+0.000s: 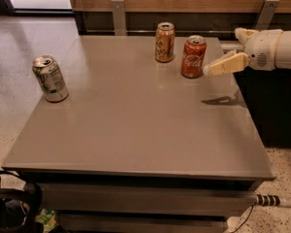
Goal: Move coke can near 7up can
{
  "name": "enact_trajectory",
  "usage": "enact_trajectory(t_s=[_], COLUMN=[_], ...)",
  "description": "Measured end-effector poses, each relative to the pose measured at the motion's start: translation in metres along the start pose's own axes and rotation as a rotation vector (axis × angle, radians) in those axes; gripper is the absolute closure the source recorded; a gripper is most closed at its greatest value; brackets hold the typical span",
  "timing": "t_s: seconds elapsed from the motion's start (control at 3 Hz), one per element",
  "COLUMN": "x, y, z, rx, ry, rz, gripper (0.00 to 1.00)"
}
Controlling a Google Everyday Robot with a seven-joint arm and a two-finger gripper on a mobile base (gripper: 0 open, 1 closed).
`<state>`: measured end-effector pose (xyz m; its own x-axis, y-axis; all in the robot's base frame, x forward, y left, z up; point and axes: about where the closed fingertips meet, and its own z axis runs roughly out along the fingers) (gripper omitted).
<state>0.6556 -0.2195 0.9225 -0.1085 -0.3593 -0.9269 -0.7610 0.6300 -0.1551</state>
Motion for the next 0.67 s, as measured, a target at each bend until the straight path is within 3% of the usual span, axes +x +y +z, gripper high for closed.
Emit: enact_trajectory(t_s=[0.67], x=[0.012], y=[-0.008], z=[0.037], rx=[-0.035], ry=[-0.109], rz=[0.081], gripper=[0.0])
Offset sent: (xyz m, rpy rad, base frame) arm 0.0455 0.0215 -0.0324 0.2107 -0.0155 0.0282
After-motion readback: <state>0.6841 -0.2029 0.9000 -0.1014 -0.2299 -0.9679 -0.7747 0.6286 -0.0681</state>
